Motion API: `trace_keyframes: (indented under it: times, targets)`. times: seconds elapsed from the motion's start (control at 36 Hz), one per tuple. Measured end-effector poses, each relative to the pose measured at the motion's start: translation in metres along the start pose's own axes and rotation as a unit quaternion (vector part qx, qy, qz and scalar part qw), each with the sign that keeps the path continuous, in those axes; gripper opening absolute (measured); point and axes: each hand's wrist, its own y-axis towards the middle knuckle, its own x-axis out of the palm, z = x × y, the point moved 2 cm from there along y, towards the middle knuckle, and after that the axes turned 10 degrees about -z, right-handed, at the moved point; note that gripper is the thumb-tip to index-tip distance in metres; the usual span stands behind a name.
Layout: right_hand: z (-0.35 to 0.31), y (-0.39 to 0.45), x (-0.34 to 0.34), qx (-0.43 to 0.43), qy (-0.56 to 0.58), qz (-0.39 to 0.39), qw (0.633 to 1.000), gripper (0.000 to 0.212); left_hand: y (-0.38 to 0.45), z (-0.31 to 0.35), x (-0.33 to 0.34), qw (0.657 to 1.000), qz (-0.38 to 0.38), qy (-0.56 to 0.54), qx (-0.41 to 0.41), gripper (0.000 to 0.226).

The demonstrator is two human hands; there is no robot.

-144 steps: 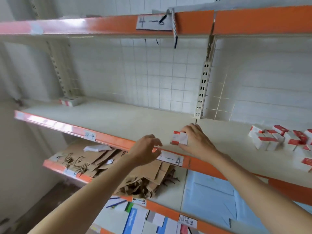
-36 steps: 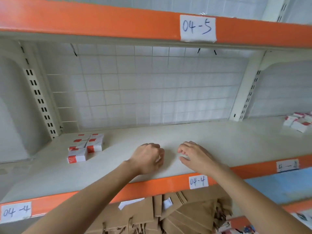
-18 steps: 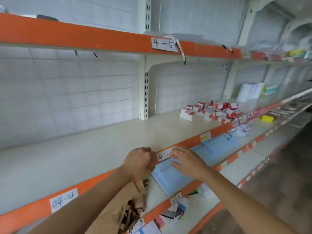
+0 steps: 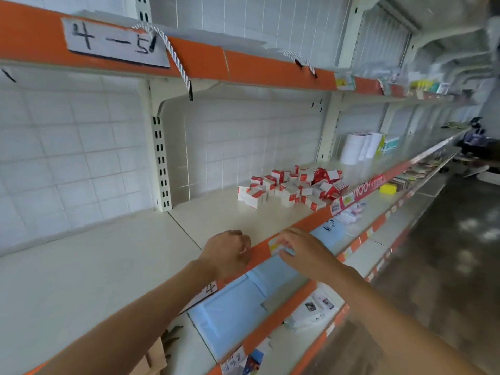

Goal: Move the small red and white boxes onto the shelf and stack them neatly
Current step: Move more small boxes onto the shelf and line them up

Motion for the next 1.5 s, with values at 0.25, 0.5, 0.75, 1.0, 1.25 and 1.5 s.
trace_keyframes:
  times: [0.25,0.5,0.75,1.0,1.25,1.5]
  targets:
    - [0.057,0.093,-0.023,-0.007,0.005,0.019,1.0,0.026,0.083,-0.03,0.005,0.998,0.023,-0.035,-0.051,0.022]
    - [0.075,0.168,-0.006,-0.034,0.035,-0.019,0.999,0.028,0.095,-0.062,0.002,0.993,0.022,-0.02,-0.111,0.02]
    - [0.086,0.235,0.006,-0.01,-0.063,-0.057,0.996,0.048,0.097,-0.066,-0.012,0.979,0.059,-0.018,-0.192,0.018]
    - [0.1,0.251,0.015,-0.089,-0.071,-0.093,0.989,0.047,0.096,-0.052,-0.006,0.96,0.071,-0.017,-0.269,0.017]
    - [0.096,0.238,0.03,-0.172,-0.039,-0.158,0.972,0.039,0.079,-0.025,0.012,0.932,0.098,-0.031,-0.348,0.017]
    - [0.029,0.208,0.044,-0.3,0.002,-0.201,0.933,0.035,0.015,-0.009,0.0,0.902,0.109,0.0,-0.419,0.018]
